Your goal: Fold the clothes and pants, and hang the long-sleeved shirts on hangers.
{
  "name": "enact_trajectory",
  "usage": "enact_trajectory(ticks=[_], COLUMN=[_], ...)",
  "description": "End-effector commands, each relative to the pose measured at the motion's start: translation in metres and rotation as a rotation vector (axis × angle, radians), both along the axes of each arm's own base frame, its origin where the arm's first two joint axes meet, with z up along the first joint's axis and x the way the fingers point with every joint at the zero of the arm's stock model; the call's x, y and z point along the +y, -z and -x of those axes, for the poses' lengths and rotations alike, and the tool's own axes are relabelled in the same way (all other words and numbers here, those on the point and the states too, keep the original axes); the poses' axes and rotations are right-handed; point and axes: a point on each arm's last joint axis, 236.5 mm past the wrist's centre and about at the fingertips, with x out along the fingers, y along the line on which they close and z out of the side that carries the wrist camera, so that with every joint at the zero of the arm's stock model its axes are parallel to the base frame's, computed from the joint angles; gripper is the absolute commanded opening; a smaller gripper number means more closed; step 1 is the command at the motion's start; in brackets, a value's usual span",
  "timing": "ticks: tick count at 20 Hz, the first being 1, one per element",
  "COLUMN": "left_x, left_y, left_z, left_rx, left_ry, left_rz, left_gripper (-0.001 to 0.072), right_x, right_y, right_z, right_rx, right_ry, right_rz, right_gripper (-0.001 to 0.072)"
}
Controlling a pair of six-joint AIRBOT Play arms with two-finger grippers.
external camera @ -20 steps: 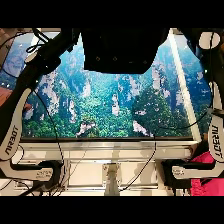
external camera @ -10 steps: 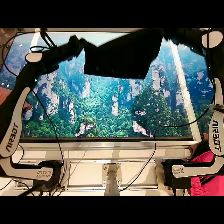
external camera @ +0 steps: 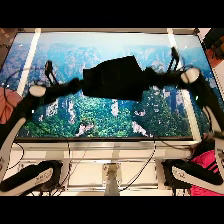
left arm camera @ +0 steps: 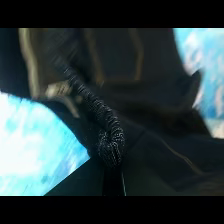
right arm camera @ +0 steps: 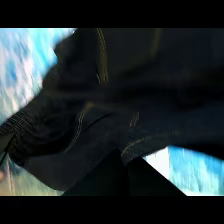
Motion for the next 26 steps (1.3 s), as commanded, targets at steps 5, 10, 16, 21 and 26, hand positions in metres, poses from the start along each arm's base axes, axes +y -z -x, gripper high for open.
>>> enact_trajectory(ticks=[5, 10, 16, 21, 26], left_x=[0.015, 0.019, 0.019, 0.023, 0.051], left_y=[0.055, 0.071, 0.043, 0.017, -0.014], left_z=[0.105, 0.147, 0.147, 0.129, 0.082], left_rx=[0.113, 0.135, 0.068, 0.066, -0.021], left_ry=[-0.03, -0.057, -0.098, -0.198, -0.373], left_rz=[-0.001, 0.035, 0.101, 0.198, 0.239], left_gripper=[0.0036, 0.0035, 0.0034, 0.0034, 0.0035], right_x=[0.022, 0.028, 0.021, 0.007, 0.026], right_y=[0.073, 0.081, 0.031, -0.019, -0.024], right_z=[0.126, 0.177, 0.162, 0.082, -0.018], right_rx=[0.234, 0.311, 0.15, -0.015, -0.074], right_ry=[0.019, 0.023, 0.003, 0.006, -0.01], right_rz=[-0.04, -0.052, -0.024, 0.088, 0.121], right_gripper=[0.0012, 0.0012, 0.0012, 0.001, 0.001])
